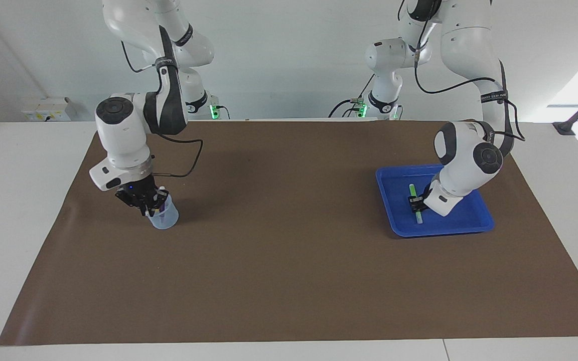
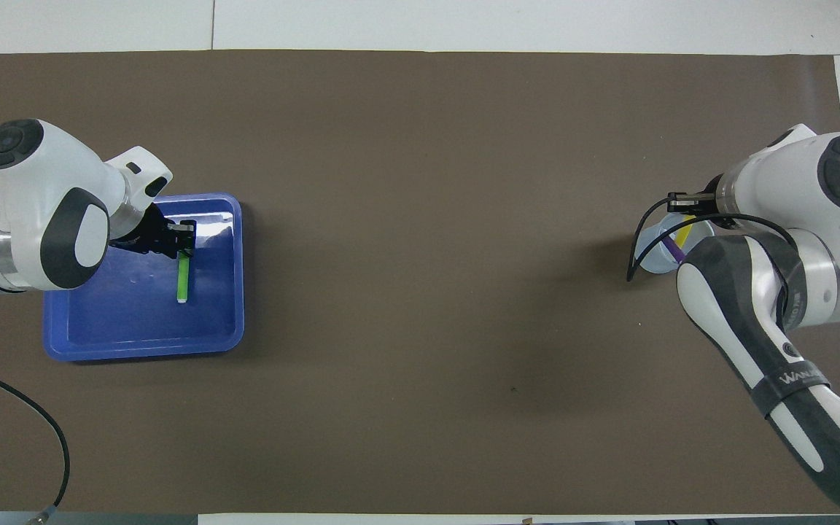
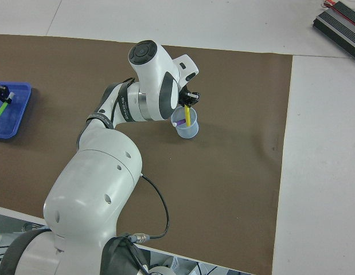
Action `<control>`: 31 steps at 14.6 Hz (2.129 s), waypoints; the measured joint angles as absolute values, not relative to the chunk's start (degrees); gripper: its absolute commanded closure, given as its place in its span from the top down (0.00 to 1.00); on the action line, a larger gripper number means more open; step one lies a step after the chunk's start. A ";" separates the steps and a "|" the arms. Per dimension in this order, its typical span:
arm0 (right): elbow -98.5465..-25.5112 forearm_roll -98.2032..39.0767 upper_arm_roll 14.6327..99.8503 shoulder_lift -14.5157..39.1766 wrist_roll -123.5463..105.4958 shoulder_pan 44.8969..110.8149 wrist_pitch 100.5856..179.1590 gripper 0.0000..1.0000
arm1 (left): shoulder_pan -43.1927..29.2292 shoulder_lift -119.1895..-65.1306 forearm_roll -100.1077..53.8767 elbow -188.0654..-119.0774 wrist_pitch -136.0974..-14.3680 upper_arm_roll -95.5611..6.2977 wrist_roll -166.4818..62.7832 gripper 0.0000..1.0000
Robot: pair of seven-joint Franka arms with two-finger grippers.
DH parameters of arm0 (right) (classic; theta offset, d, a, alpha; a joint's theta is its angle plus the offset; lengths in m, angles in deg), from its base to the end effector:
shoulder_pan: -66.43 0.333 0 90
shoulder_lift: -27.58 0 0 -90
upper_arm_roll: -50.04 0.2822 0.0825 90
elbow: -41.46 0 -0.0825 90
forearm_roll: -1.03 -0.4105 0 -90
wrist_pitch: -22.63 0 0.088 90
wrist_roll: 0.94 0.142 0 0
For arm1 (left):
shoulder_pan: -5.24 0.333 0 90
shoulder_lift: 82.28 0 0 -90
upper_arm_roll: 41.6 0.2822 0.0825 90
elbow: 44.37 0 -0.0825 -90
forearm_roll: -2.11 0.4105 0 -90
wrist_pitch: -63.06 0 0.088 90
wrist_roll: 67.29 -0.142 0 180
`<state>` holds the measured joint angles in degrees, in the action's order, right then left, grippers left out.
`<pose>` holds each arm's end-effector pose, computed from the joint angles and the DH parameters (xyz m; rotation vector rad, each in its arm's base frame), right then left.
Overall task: Right arm passes pens to left for tray arrangement
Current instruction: 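Grasp the yellow pen in the cup with the right gripper, then carry the yellow pen toward the left gripper over the tray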
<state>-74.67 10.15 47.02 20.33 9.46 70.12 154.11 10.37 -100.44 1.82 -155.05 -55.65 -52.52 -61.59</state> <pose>0.6131 -0.0003 0.3181 3.0120 -0.1082 0.2314 0.5969 -0.0614 0.2304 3.0831 0.0084 -0.2732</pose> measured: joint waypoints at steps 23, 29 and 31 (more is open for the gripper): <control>-62.12 -6.49 64.59 25.11 64.55 71.43 142.39 0.00 | 12.46 -81.48 -10.17 -151.04 -35.92 -52.23 -44.17 1.00; -54.26 -16.96 72.62 21.72 86.49 71.55 142.99 0.00 | 10.27 -73.45 -15.45 -151.02 -33.91 -53.31 -12.24 1.00; -52.82 -20.33 74.33 20.83 90.66 71.54 143.81 0.00 | 9.29 -71.91 -17.65 -150.89 -34.01 -53.61 -0.83 1.00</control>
